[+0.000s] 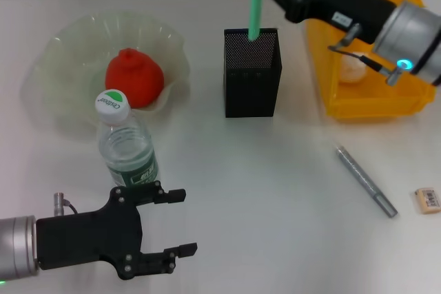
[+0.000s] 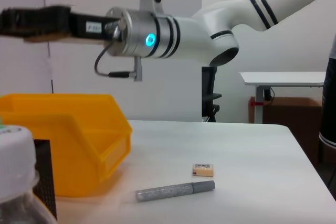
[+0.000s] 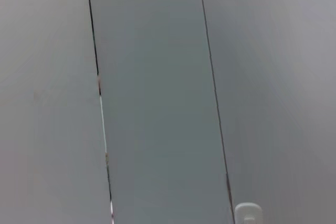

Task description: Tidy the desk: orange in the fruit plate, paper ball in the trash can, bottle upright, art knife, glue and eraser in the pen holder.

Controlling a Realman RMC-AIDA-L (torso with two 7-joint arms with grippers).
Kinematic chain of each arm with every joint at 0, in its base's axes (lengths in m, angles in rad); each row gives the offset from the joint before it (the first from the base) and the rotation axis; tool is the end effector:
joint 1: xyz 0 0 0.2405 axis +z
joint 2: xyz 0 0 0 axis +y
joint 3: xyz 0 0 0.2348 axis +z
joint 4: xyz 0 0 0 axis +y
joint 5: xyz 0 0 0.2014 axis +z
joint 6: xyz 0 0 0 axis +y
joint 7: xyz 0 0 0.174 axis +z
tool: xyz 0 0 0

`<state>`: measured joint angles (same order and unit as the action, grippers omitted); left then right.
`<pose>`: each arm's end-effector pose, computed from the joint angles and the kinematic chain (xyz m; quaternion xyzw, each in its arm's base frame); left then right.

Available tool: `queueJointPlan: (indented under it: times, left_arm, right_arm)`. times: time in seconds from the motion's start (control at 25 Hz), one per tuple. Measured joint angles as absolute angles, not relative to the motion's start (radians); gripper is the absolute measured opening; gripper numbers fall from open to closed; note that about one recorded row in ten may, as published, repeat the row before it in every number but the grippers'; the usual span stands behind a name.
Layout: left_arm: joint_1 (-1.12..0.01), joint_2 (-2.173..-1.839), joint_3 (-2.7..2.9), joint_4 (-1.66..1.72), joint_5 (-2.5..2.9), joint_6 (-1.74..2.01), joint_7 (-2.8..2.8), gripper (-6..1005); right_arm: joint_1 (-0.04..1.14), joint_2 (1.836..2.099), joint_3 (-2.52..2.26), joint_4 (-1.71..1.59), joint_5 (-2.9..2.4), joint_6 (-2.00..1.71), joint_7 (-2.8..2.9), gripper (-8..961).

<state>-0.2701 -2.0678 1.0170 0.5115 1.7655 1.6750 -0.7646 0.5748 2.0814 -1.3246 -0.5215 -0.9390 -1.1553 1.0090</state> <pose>-0.2589 0.2178 -0.0544 -0.9564 -0.0380 -0.2747 0.0915 0.1493 0.3846 -0.0291 -0.8600 0.1457 0.4058 0.2728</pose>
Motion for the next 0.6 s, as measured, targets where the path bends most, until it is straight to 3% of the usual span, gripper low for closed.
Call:
queueJointPlan:
  times: [0.28, 0.6]
  left_arm:
    - [-0.271, -2.068, 1.017, 0.506, 1.766, 1.674, -0.762, 742]
    - [-0.273, -2.069, 1.017, 0.506, 1.766, 1.672, -0.762, 742]
  right_arm:
    - [0.655, 2.087, -1.329, -0.398, -0.935, -1.087, 0.937, 166]
    - [0.653, 2.089, -1.335, -0.389, -0.934, -1.054, 0.915, 166]
